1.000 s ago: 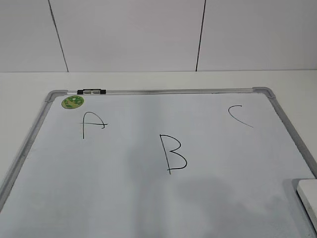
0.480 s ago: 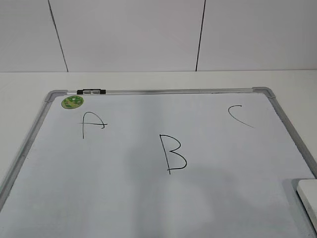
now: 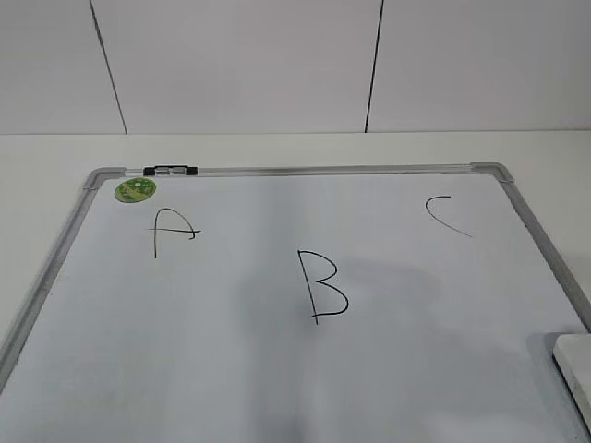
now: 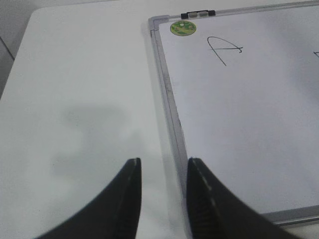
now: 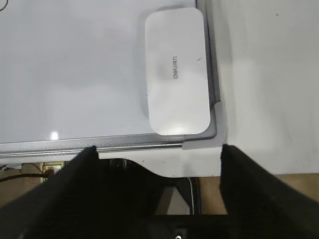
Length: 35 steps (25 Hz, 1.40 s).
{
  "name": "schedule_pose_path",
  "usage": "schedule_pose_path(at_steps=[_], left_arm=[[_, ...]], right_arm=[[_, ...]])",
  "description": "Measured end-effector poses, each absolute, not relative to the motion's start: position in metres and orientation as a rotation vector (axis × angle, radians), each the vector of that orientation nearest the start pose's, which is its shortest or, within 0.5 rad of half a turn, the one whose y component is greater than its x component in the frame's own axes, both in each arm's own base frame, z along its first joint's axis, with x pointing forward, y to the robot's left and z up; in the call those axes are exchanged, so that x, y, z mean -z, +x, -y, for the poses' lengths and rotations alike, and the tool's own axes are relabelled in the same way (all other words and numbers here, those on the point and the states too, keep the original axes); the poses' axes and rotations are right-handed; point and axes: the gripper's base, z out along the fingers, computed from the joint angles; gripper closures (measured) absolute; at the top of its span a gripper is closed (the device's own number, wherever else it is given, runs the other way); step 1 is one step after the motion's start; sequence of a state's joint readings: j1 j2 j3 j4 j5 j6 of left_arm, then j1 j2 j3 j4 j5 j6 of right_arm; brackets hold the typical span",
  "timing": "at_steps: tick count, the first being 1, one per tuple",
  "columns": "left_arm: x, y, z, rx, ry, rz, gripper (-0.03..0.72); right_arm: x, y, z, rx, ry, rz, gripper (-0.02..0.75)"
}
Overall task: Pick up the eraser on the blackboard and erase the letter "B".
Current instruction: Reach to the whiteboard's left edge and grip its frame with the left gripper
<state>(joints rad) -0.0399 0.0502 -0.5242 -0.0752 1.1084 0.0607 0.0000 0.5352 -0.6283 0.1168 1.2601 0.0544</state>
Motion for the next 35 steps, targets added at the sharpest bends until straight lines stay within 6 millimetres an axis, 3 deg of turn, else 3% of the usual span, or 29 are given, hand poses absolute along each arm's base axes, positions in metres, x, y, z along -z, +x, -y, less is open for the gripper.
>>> schedule_pose_path(at_steps=[6,12,22,30,35], left_arm=[[-0.293,0.027,0.007,0.083,0.110,-2.252,0.450],[-0.293,0.076,0.010,0.121,0.045,-2.486,0.450],[-0.309,0.163,0.016,0.176,0.008,-2.673,0.450],[-0.289,0.231,0.019,0.176,-0.008,-2.812,0.443],[-0.276,0.251,0.020,0.175,-0.013,-2.870,0.365]], right_arm=[[-0.273,0.096,-0.011,-0.192,0.146,-2.843,0.157],[-0.257,0.118,-0.012,-0.211,0.176,-2.984,0.157],[-0.249,0.134,-0.006,-0.109,0.159,-2.981,0.157],[-0.249,0.136,-0.003,-0.064,0.143,-2.964,0.157],[-0.246,0.139,-0.003,-0.061,0.144,-2.980,0.157]])
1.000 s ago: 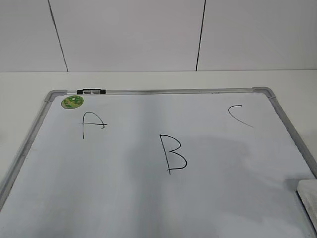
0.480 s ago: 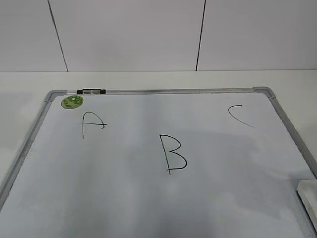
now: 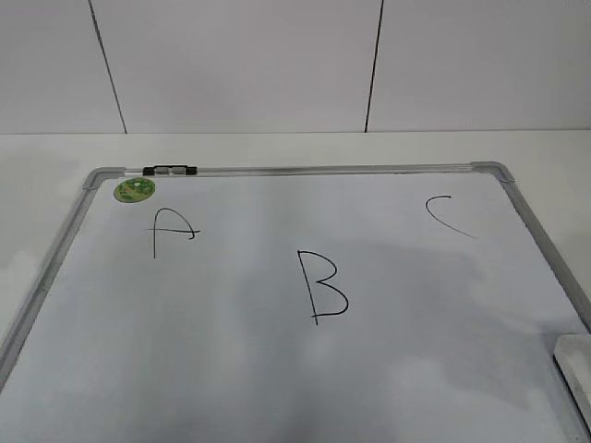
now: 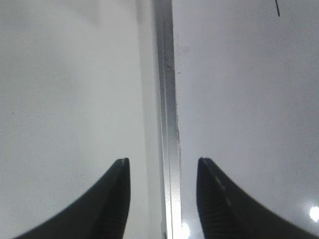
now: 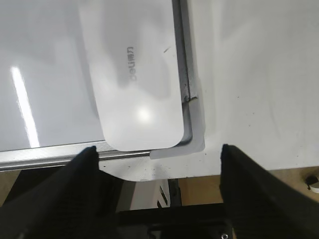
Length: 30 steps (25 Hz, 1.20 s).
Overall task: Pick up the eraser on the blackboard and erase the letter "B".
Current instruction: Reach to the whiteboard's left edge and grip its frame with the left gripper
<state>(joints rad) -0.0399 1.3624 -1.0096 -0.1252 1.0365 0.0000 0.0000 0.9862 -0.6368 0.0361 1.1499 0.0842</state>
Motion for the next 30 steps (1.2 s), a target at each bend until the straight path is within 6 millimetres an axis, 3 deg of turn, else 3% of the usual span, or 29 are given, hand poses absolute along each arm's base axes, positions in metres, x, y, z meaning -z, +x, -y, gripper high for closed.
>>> schedule_pose_path(at_steps=[8,14,18,26,30], left_arm=[[-0.268,0.257,0.020,0.174,-0.016,-2.896,0.340],[-0.268,0.258,0.020,0.173,-0.017,-2.883,0.340],[-0.268,0.261,0.020,0.173,-0.019,-2.870,0.340],[-0.258,0.294,0.022,0.176,-0.024,-2.901,0.339],[-0.241,0.312,0.023,0.178,-0.027,-2.948,0.350]], right_arm=[[-0.249,0.154,-0.003,-0.060,0.145,-2.999,0.160],[-0.262,0.167,-0.003,-0.061,0.143,-2.987,0.243],[-0.263,0.172,-0.003,-0.061,0.143,-2.990,0.258],[-0.261,0.173,-0.003,-0.066,0.146,-3.001,0.259],[-0.261,0.173,-0.004,-0.068,0.147,-3.001,0.260]])
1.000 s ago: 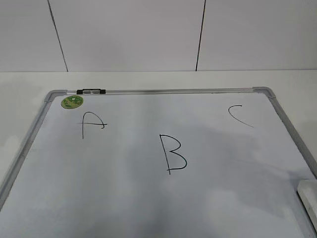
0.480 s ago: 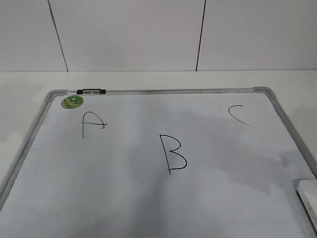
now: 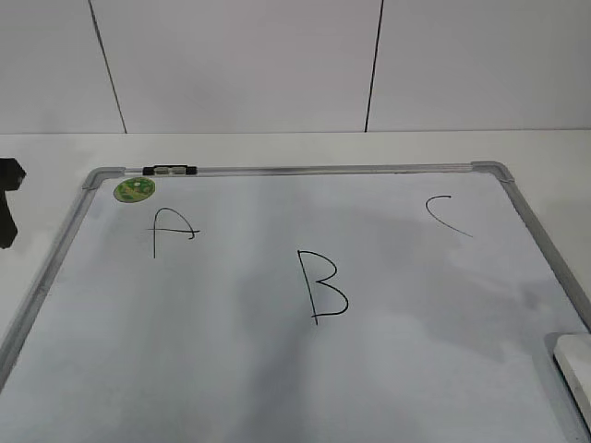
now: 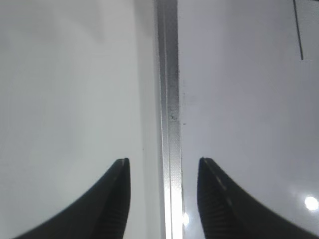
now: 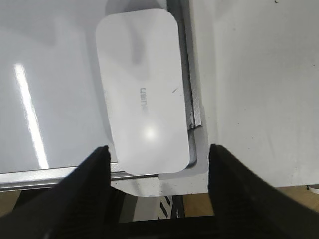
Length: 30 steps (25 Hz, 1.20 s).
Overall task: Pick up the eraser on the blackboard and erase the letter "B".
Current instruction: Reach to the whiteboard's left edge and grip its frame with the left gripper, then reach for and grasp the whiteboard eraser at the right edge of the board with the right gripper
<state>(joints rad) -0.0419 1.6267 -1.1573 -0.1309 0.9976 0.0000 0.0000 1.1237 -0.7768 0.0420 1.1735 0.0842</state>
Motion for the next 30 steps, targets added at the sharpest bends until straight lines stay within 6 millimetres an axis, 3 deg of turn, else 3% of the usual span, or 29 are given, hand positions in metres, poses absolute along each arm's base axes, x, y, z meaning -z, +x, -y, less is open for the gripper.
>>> schedule_pose_path(at_steps=[8,19,26,30], left_arm=[[-0.199,0.334,0.033,0.125,0.056,-3.055,0.380],[-0.160,0.351,0.032,0.073,0.080,-3.076,0.391],[-0.151,0.355,0.033,0.074,0.081,-3.087,0.402],[-0.150,0.356,0.034,0.084,0.077,-3.105,0.455]], right_arm=[[-0.261,0.173,-0.004,-0.071,0.148,-3.001,0.260],[-0.261,0.173,-0.004,-0.074,0.149,-3.002,0.260],[-0.261,0.173,-0.004,-0.074,0.149,-3.002,0.262],[-0.261,0.173,-0.004,-0.074,0.149,-3.002,0.262]])
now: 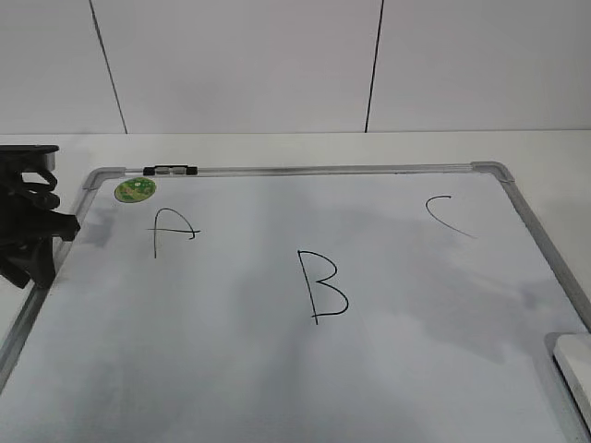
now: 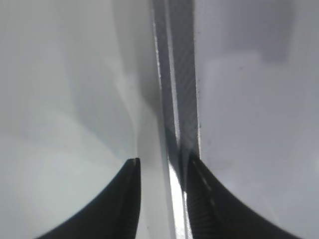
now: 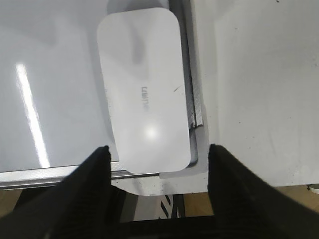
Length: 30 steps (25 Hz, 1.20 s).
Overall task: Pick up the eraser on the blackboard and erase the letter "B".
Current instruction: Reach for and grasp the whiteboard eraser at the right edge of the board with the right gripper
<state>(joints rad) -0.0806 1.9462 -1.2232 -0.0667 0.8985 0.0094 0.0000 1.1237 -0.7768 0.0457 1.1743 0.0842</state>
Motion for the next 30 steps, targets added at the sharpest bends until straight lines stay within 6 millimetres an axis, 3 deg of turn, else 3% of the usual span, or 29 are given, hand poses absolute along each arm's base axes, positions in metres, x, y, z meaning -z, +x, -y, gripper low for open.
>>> schedule_pose_path(at_steps=[9,13,18,30], left_arm=[[-0.149,0.356,0.036,0.112,0.044,-3.109,0.653],[-0.149,0.356,0.036,0.119,0.030,-3.109,0.660],[-0.149,0.356,0.036,0.119,0.028,-3.109,0.661],[-0.149,0.356,0.036,0.119,0.025,-3.111,0.662]], right_arm=[[-0.261,0.173,-0.004,-0.074,0.149,-3.002,0.263],[-0.261,0.173,-0.004,-0.073,0.135,-3.003,0.243],[-0.256,0.177,-0.004,-0.071,0.116,-3.030,0.091],[-0.233,0.197,-0.005,-0.078,0.114,-3.100,0.078]])
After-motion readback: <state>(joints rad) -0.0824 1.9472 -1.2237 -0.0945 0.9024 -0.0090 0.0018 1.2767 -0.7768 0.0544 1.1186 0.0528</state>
